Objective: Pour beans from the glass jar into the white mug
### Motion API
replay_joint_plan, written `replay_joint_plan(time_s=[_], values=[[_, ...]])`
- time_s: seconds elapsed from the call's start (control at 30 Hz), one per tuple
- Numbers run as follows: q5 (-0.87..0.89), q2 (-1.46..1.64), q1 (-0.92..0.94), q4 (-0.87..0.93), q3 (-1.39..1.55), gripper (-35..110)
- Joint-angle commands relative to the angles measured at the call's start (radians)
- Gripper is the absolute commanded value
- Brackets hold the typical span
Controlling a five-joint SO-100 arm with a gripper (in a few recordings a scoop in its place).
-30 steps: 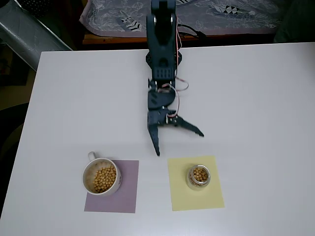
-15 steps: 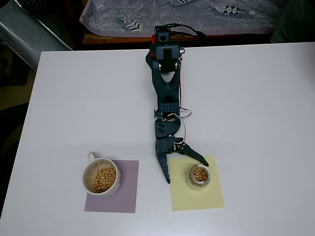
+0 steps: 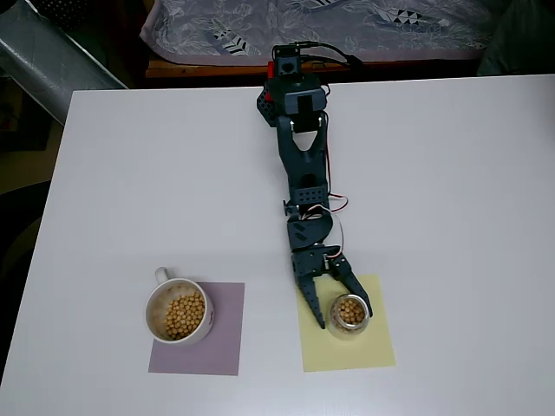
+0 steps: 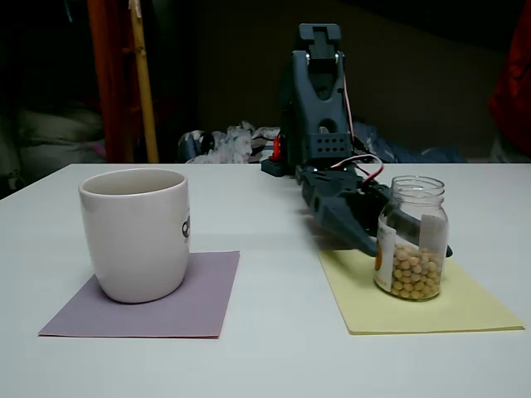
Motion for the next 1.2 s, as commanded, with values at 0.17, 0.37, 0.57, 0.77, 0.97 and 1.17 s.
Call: replay_joint_plan(time_s=[0.17, 0.37, 0.57, 0.77, 0.97, 1.17], values=[[0.023, 0.094, -0.041, -0.014, 0.031, 10], [0.12, 0.186, -0.018, -0.011, 0.072, 8], [0.331, 0.436, 0.032, 0.196, 0.118, 0], [0.554, 0.604, 0.112, 0.42, 0.103, 0], [0.759, 0.663, 0.172, 0.575, 0.061, 0], [0.983, 0.653, 0.229, 0.66, 0.029, 0]])
